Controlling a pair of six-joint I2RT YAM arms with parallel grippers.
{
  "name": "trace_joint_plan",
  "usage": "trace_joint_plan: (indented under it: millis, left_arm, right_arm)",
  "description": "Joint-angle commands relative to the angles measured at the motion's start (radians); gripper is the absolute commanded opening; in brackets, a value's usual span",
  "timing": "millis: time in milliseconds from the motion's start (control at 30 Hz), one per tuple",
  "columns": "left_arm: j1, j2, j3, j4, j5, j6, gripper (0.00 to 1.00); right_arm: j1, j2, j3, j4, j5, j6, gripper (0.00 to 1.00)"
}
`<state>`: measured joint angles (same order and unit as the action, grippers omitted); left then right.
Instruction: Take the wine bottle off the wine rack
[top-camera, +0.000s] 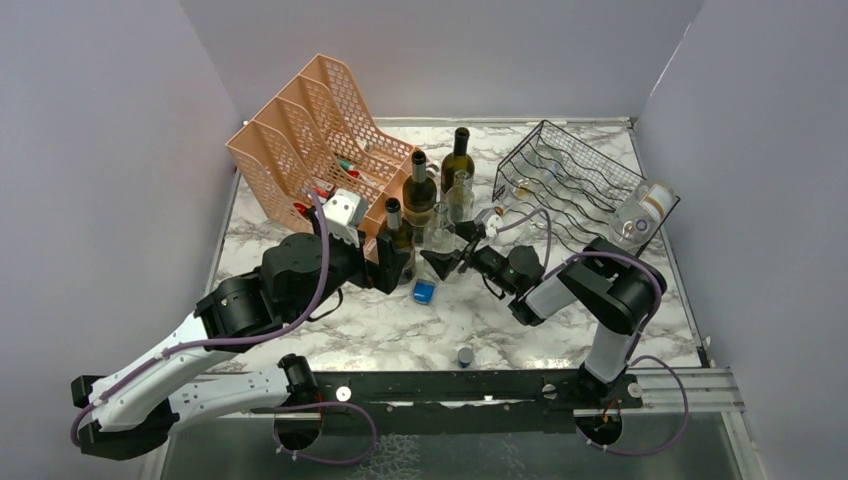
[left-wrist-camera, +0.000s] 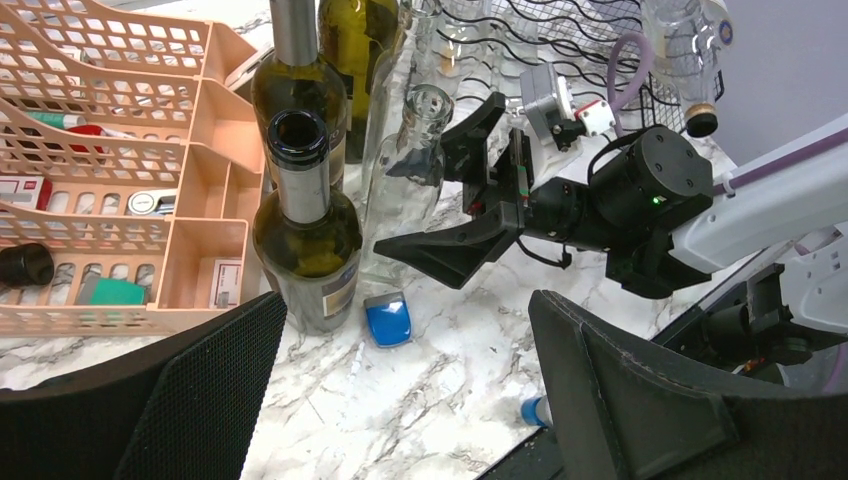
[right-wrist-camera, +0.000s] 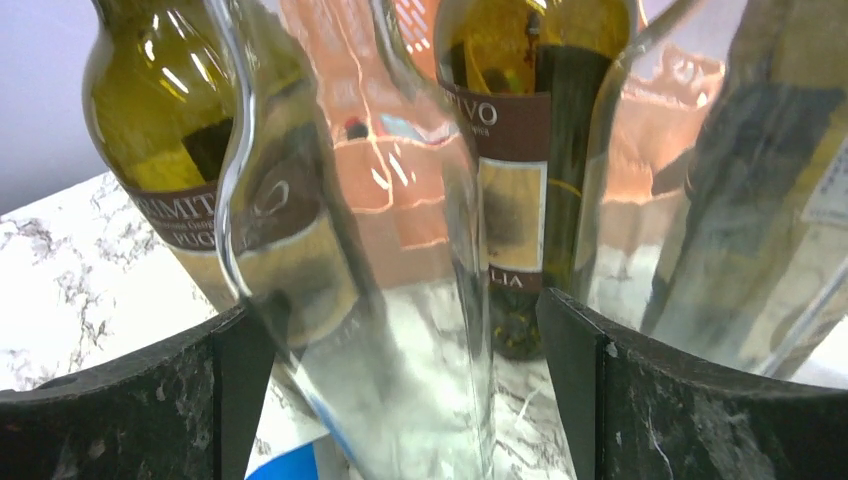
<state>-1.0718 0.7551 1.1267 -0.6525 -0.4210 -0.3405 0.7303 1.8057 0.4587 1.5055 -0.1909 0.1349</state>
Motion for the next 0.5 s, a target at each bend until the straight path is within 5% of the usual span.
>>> trace_joint_plan:
  millis: [0, 233, 467]
  left_arm:
    - [0.000, 0.008, 0.002, 0.010, -0.008, -0.007, 0.99]
    - [0.000, 0.030, 0.012, 0.011, -0.004, -0.007, 0.99]
    - [0.000, 0.051, 0.035, 0.012, 0.000, -0.002, 0.99]
  right_arm:
    - [0.004, -0.045, -0.035, 0.265, 0.038, -0.009, 1.00]
    - [0.004, -0.207, -0.054, 0.018, 0.033, -0.035, 1.00]
    - [0.004, -0.559, -0.123, -0.489, 0.031, -0.127, 1.00]
